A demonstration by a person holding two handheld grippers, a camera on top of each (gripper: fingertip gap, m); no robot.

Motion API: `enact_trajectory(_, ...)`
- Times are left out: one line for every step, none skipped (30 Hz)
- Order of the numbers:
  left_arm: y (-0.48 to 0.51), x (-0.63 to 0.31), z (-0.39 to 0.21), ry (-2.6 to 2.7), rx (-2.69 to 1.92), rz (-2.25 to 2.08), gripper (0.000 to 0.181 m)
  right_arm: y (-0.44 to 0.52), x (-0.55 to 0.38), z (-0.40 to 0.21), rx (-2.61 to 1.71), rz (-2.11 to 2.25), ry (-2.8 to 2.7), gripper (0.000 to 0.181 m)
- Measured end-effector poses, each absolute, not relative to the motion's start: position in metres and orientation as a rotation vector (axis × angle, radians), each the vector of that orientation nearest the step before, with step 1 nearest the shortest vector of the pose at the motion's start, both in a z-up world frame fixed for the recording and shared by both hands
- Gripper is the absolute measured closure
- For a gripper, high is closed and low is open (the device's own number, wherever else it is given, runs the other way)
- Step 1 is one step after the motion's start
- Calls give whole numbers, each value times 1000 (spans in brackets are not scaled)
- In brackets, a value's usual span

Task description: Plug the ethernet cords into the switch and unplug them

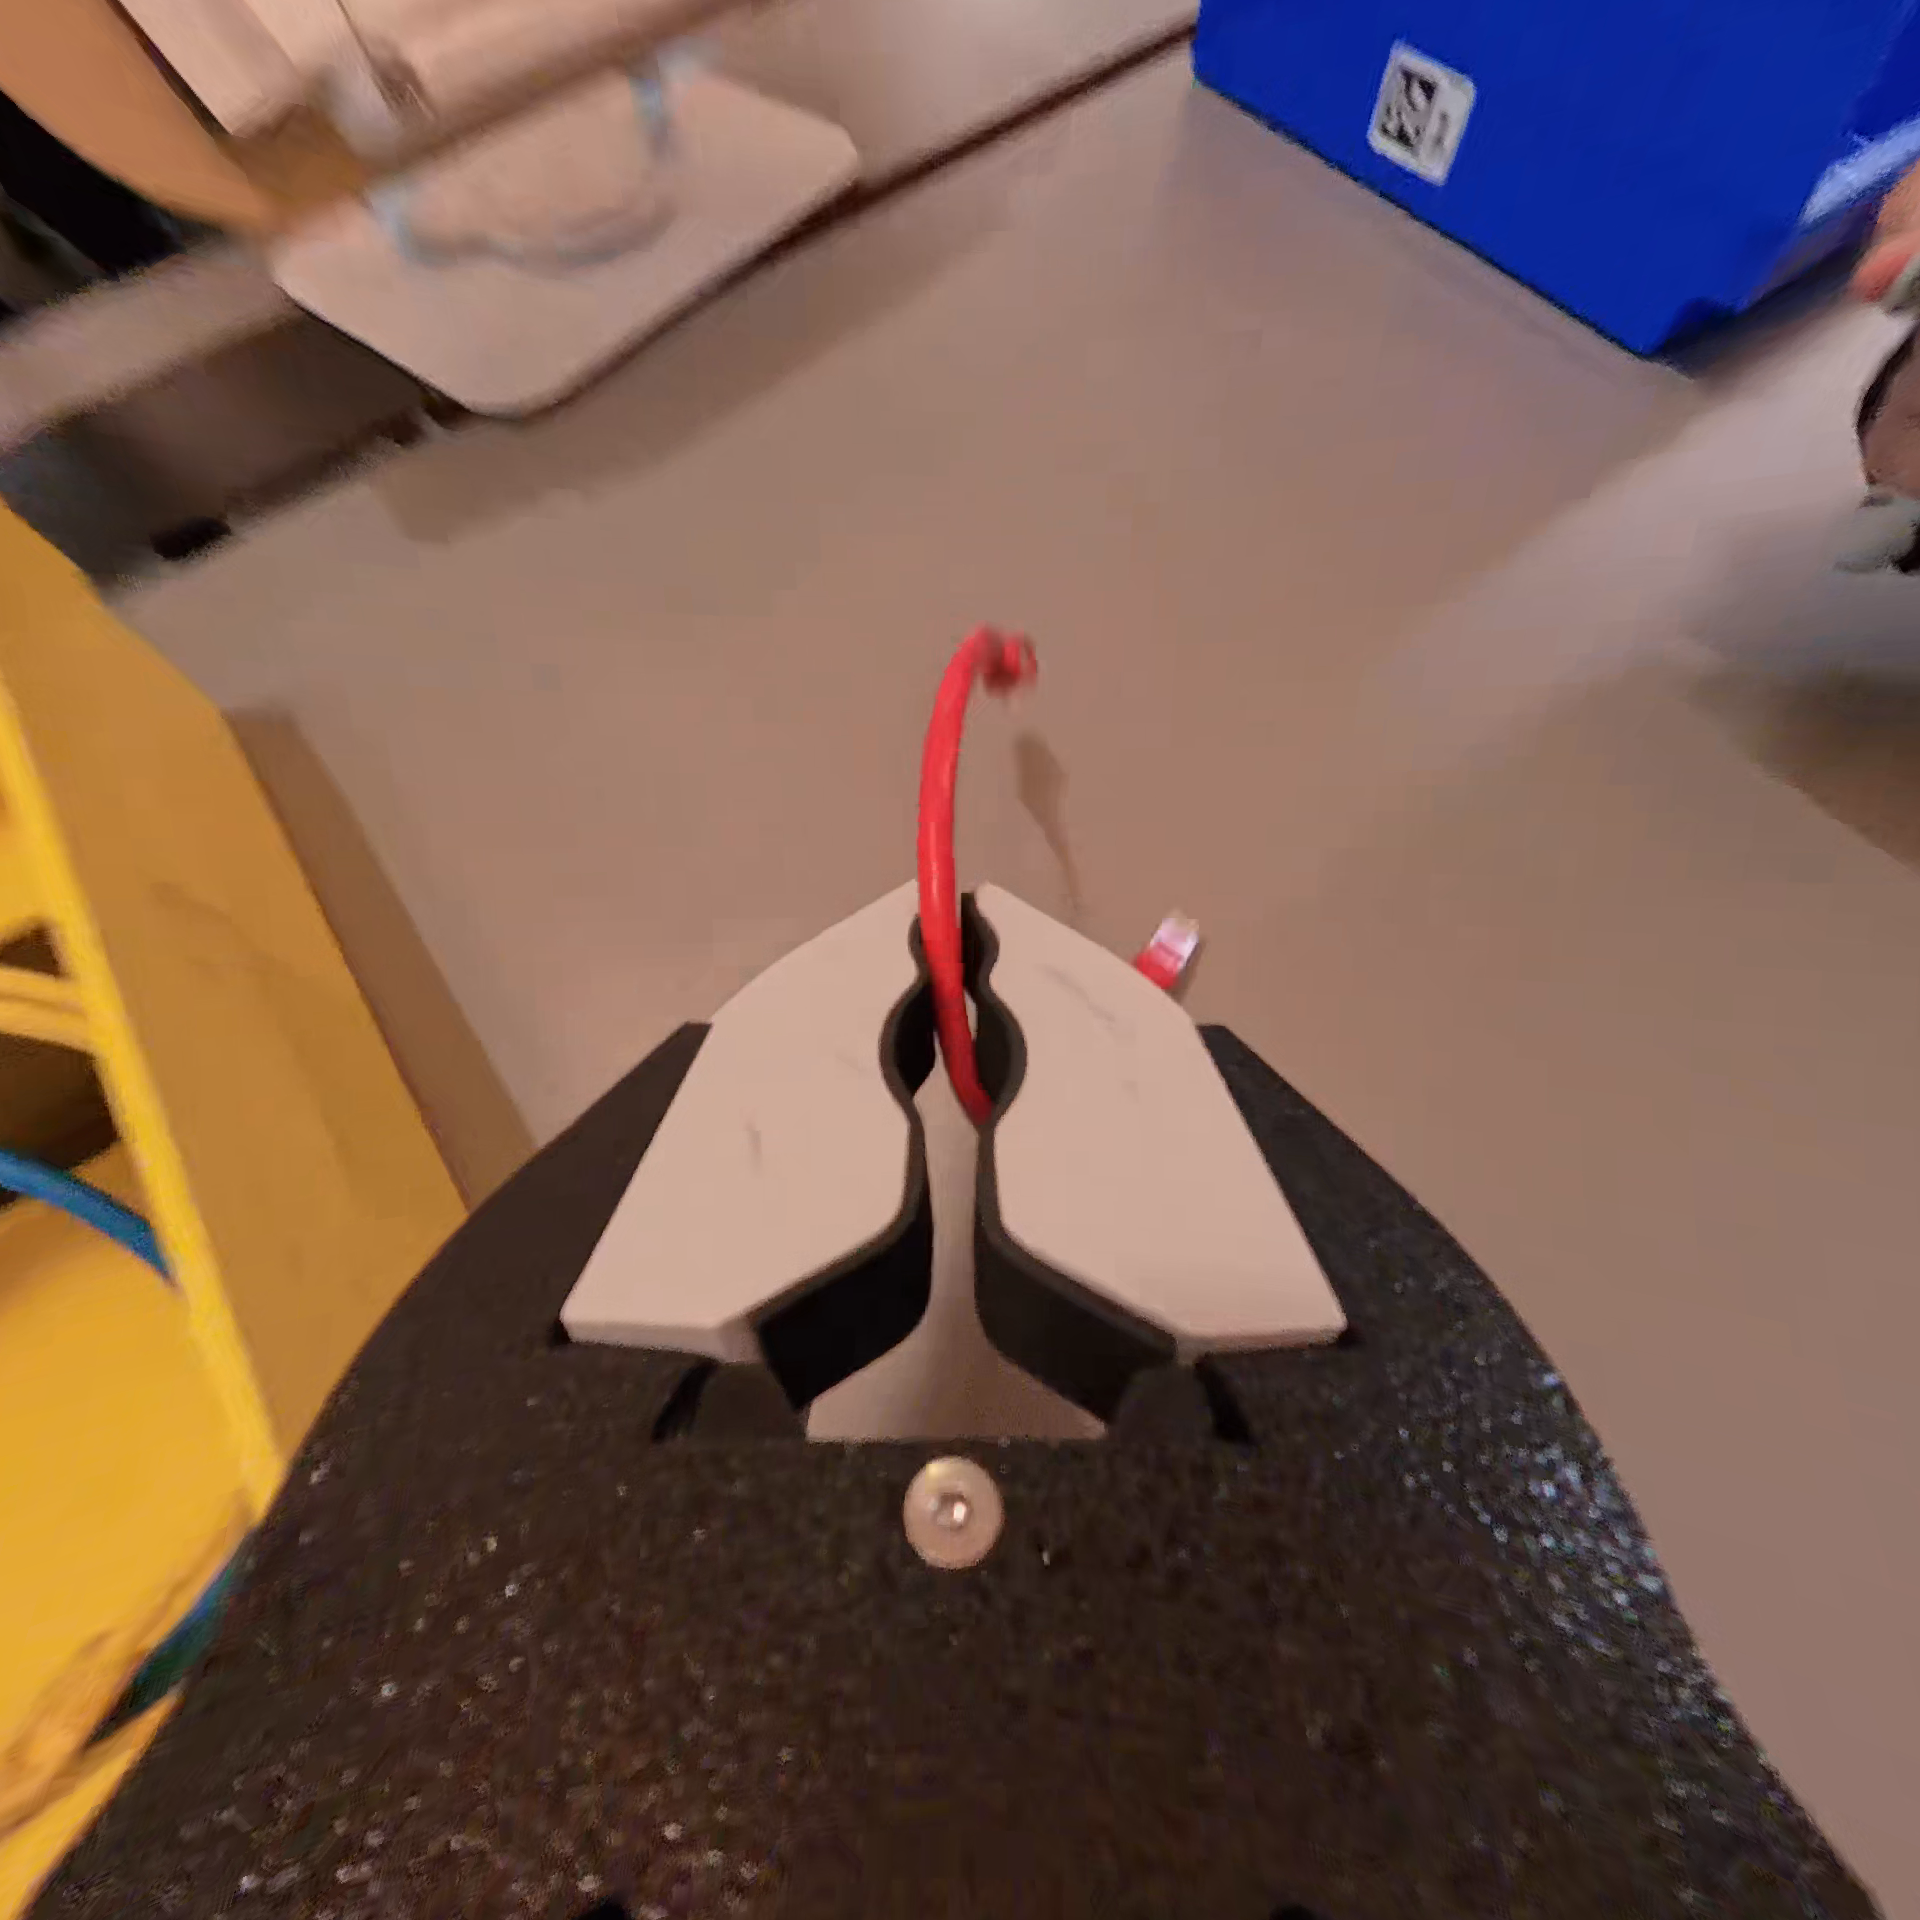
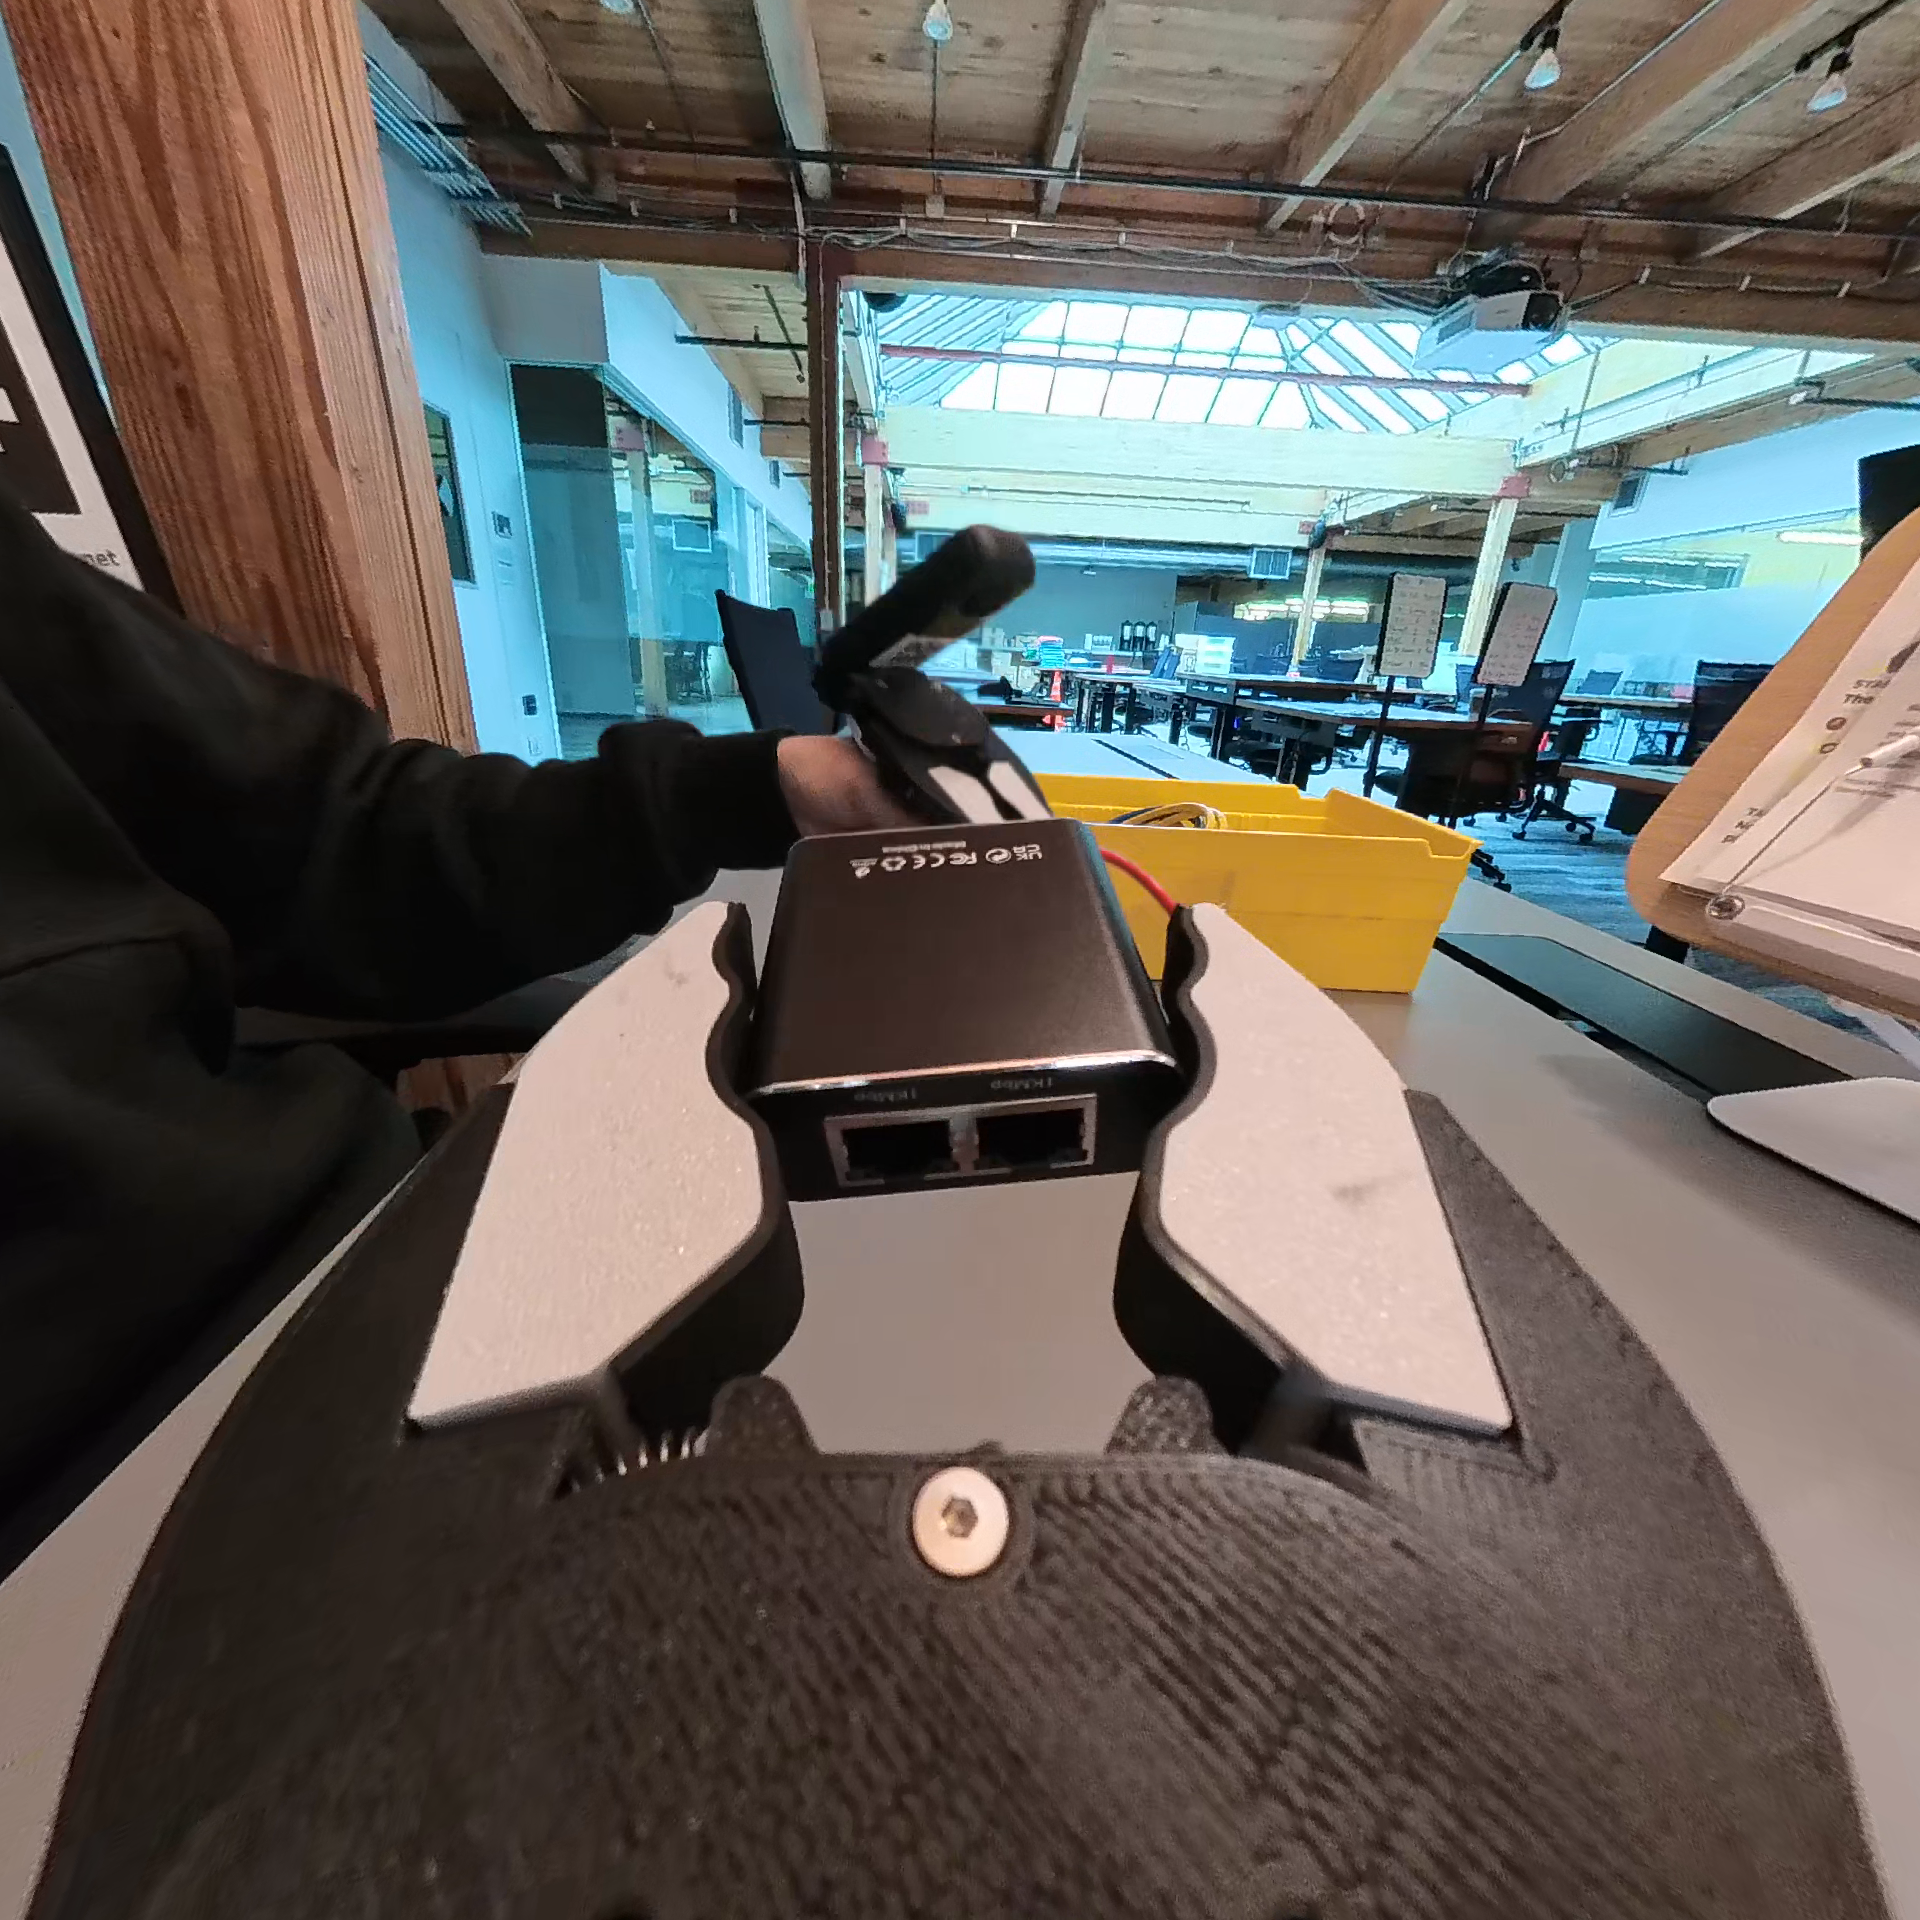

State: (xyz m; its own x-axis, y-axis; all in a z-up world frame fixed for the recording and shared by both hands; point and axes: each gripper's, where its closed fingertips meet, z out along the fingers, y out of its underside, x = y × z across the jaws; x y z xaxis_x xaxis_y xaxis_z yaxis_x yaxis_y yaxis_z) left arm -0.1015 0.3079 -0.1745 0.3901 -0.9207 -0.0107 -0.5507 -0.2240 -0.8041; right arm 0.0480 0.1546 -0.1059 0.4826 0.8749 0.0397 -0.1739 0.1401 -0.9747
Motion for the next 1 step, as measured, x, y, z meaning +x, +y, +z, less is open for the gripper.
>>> enact_trajectory(305, -105, -184, 1280, -1937, -654, 181, 155, 48, -106, -1193, 869, -743, 106)
